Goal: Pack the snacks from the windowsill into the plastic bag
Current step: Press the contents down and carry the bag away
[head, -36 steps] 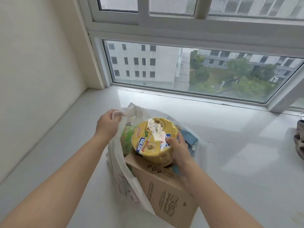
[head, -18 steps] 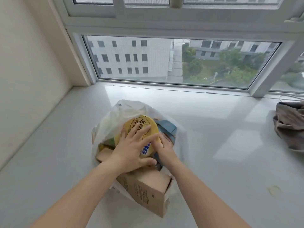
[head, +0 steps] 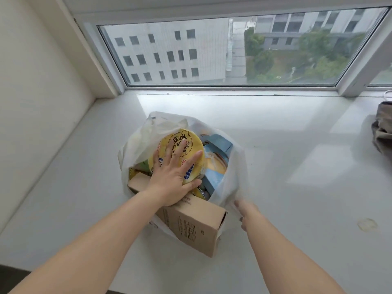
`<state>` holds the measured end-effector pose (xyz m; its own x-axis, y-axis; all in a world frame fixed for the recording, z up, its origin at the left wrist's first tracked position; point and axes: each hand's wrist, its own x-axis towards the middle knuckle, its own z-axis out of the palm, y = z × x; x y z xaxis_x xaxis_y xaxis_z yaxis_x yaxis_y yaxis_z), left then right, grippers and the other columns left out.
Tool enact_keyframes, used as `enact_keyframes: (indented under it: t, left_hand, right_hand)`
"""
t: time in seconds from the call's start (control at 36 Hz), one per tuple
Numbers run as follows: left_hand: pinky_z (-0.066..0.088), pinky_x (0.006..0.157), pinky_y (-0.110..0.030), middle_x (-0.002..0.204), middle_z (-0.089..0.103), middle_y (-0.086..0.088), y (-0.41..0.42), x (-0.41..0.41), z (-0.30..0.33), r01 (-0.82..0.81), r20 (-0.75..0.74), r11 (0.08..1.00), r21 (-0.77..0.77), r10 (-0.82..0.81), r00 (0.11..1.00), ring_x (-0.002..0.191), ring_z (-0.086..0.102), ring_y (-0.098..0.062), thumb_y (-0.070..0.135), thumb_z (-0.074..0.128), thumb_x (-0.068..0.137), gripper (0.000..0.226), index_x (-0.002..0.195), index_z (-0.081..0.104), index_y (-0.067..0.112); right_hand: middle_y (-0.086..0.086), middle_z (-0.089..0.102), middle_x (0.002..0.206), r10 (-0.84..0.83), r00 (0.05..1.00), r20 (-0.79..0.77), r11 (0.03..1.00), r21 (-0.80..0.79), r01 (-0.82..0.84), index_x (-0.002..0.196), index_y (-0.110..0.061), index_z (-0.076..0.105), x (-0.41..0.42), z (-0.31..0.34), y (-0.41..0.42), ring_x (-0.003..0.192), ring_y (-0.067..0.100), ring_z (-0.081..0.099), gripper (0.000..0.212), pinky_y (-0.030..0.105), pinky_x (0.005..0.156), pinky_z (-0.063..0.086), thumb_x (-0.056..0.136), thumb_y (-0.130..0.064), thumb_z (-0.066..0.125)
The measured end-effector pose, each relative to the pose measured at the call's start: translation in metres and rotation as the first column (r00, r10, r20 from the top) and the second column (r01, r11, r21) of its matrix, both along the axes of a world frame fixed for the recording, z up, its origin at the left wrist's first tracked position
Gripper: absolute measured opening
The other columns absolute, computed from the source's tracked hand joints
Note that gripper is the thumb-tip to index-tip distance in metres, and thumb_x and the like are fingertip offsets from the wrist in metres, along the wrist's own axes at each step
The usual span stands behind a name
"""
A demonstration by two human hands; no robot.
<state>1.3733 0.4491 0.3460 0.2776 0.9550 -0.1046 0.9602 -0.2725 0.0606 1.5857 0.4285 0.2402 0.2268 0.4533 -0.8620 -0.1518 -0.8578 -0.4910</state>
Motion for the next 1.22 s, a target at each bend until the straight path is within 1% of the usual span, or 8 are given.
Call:
enact_keyframes:
  t: [0.19, 0.42, 0.56, 0.64, 0.83, 0.97, 1.11, 1.22]
  left_hand:
    - [-0.015, 0.112, -0.055, 0.153, -0.030, 0.011, 0.006, 0.007, -0.001, -0.053, 0.030, 0.998, -0.014, 0.054, 0.998, 0.139, -0.033, -0.019, 0.073, 0.024, 0.086, 0.067, 0.126, -0.028, 0.061]
    - [-0.018, 0.112, -0.054, 0.158, -0.012, 0.008, -0.001, 0.018, 0.022, 0.189, 0.045, 0.981, 0.044, -0.190, 0.981, 0.140, -0.030, -0.017, 0.093, -0.003, 0.061, 0.094, 0.144, 0.006, 0.051]
    - [-0.019, 0.114, -0.039, 0.143, 0.040, 0.010, -0.026, 0.033, 0.043, 0.502, 0.006, 0.848, -0.169, -0.508, 0.861, 0.144, 0.011, -0.006, 0.093, 0.038, 0.053, 0.099, 0.127, 0.049, 0.028]
    - [-0.013, 0.115, -0.031, 0.109, 0.057, 0.015, -0.023, 0.035, 0.049, 0.432, 0.040, 0.884, -0.180, -0.432, 0.901, 0.113, 0.049, -0.006, 0.082, 0.059, 0.056, 0.079, 0.114, 0.049, 0.028]
    - [0.039, 0.075, -0.032, 0.093, 0.053, 0.005, 0.009, 0.005, 0.057, -0.124, 0.498, 0.992, 0.026, 0.094, 0.862, 0.096, 0.048, -0.021, 0.064, 0.077, 0.055, 0.071, 0.104, 0.054, 0.017]
    - [0.026, 0.109, -0.040, 0.135, 0.029, -0.002, 0.036, 0.009, 0.049, -0.185, 0.394, 0.983, 0.023, 0.161, 0.905, 0.130, 0.019, -0.022, 0.060, 0.073, 0.067, 0.075, 0.122, 0.053, 0.014]
    - [0.020, 0.112, -0.045, 0.157, 0.005, 0.004, 0.044, 0.033, 0.055, 0.026, 0.090, 0.984, -0.177, -0.010, 0.996, 0.145, -0.001, -0.017, 0.071, 0.055, 0.075, 0.084, 0.141, 0.035, 0.024]
    - [0.031, 0.104, -0.047, 0.148, 0.029, 0.008, 0.032, 0.047, 0.065, 0.160, -0.024, 0.969, -0.188, -0.167, 0.986, 0.138, 0.023, -0.014, 0.078, 0.045, 0.067, 0.083, 0.132, 0.042, 0.027]
  right_hand:
    - [-0.002, 0.032, 0.033, -0.378, 0.874, -0.305, 0.898, 0.110, 0.427, 0.059, -0.015, 0.032, 0.009, 0.032, 0.010, 0.026, 0.010, 0.028, 0.036, 0.012, 0.032, 0.024, 0.093, -0.006, 0.037]
    - [-0.008, 0.024, 0.034, -0.187, 0.940, -0.284, 0.933, 0.248, 0.261, 0.058, -0.019, 0.026, 0.024, 0.070, -0.003, 0.026, 0.006, 0.017, 0.038, 0.016, 0.030, 0.011, 0.092, -0.008, 0.036]
    - [-0.006, 0.024, 0.040, -0.161, 0.957, -0.239, 0.930, 0.288, 0.229, 0.058, -0.018, 0.028, 0.034, 0.082, -0.009, 0.030, 0.007, 0.017, 0.037, 0.018, 0.032, 0.009, 0.092, -0.010, 0.040]
    - [-0.007, 0.025, 0.040, -0.143, 0.968, -0.206, 0.929, 0.310, 0.204, 0.060, -0.018, 0.031, 0.039, 0.088, -0.010, 0.032, 0.007, 0.016, 0.035, 0.018, 0.033, 0.009, 0.093, -0.014, 0.042]
    - [-0.007, 0.025, 0.041, 0.020, 1.000, -0.021, 0.942, 0.336, -0.012, 0.063, -0.016, 0.042, 0.069, 0.117, -0.016, 0.034, 0.007, 0.016, 0.029, 0.017, 0.033, 0.010, 0.092, -0.016, 0.046]
    - [-0.003, 0.032, 0.046, 0.164, 0.984, 0.063, 0.905, 0.388, -0.176, 0.066, -0.013, 0.046, 0.062, 0.155, -0.020, 0.036, 0.009, 0.021, 0.026, 0.019, 0.038, 0.015, 0.092, -0.018, 0.049]
    - [0.003, 0.049, 0.052, 0.065, 0.969, 0.238, 0.789, 0.582, -0.196, 0.057, -0.010, 0.046, 0.050, 0.190, -0.008, 0.040, 0.015, 0.036, 0.039, 0.024, 0.043, 0.029, 0.094, -0.021, 0.051]
    - [0.002, 0.047, 0.048, -0.038, 0.931, 0.364, 0.713, 0.662, -0.230, 0.056, -0.010, 0.049, 0.046, 0.214, 0.014, 0.033, 0.015, 0.042, 0.040, 0.027, 0.049, 0.040, 0.094, -0.022, 0.049]
